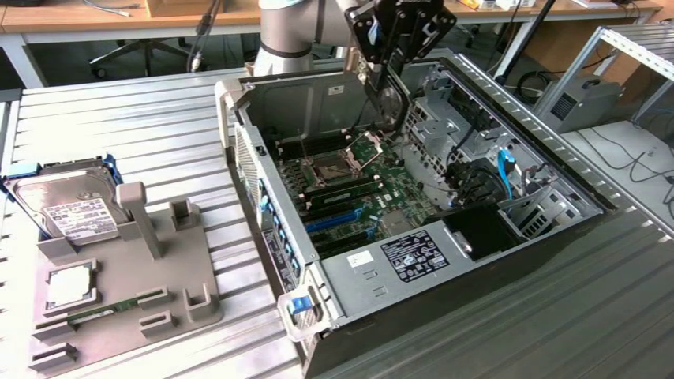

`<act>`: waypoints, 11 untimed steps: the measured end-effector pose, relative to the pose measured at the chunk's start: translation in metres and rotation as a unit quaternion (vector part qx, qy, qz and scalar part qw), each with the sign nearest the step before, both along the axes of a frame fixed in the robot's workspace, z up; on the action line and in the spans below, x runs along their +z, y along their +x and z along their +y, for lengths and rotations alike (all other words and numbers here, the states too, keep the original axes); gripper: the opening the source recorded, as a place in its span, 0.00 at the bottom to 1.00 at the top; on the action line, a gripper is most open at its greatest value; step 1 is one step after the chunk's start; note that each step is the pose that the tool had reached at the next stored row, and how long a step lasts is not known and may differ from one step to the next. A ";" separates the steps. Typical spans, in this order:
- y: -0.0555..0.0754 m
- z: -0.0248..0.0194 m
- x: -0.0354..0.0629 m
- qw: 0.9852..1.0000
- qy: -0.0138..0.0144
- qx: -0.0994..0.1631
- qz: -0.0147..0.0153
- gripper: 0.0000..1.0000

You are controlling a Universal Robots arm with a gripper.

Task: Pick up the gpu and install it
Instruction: 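Pick up the gpu and move the gpu toward the slot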

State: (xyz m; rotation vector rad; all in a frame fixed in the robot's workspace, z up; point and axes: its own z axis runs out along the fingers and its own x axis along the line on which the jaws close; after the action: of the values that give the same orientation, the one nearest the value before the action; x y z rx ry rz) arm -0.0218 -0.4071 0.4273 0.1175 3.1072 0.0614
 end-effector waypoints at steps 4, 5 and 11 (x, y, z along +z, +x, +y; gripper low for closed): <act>0.004 0.0019 0.0000 1.000 0.000 0.000 0.000 0.27; 0.005 0.0024 0.0000 1.000 0.000 0.000 0.000 0.27; 0.014 0.0044 0.0000 1.000 0.000 0.000 0.000 0.27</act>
State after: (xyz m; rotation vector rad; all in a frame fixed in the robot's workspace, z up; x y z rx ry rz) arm -0.0074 -0.4027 0.4273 0.1175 3.1072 0.0612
